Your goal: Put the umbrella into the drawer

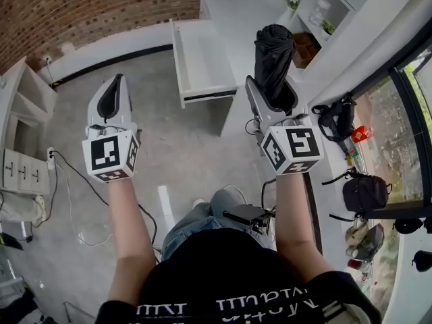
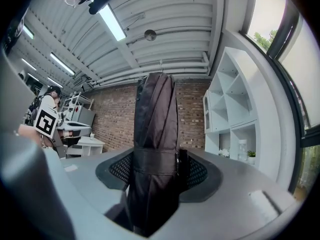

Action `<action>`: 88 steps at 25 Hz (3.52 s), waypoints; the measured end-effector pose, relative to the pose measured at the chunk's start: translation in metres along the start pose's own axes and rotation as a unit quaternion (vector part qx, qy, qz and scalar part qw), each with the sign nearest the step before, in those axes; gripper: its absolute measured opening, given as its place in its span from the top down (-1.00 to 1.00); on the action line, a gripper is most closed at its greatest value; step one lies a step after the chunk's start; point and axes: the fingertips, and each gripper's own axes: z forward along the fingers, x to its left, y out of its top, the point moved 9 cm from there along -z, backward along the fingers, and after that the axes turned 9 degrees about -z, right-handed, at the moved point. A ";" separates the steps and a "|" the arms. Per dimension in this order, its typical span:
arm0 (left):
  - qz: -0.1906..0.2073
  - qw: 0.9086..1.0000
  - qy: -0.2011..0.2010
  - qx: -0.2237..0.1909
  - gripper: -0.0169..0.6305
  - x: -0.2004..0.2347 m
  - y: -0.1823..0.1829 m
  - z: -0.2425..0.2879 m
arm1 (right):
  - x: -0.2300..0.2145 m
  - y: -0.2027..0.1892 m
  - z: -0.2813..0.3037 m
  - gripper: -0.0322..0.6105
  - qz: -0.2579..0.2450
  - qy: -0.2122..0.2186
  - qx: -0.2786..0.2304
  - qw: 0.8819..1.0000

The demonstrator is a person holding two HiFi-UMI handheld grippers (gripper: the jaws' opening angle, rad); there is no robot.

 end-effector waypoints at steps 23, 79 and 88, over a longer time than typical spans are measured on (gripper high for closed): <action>-0.009 1.000 -0.013 0.010 0.96 0.061 -0.042 0.154 | -0.029 -0.041 0.168 0.10 0.009 0.017 0.018 1.000; -0.085 0.973 -0.104 0.186 0.96 0.144 -0.215 0.452 | -0.011 -0.368 0.506 0.09 0.160 0.099 0.456 0.870; -0.088 0.971 -0.094 0.201 0.96 0.153 -0.227 0.460 | 0.007 -0.420 0.524 0.09 0.167 0.111 0.535 0.821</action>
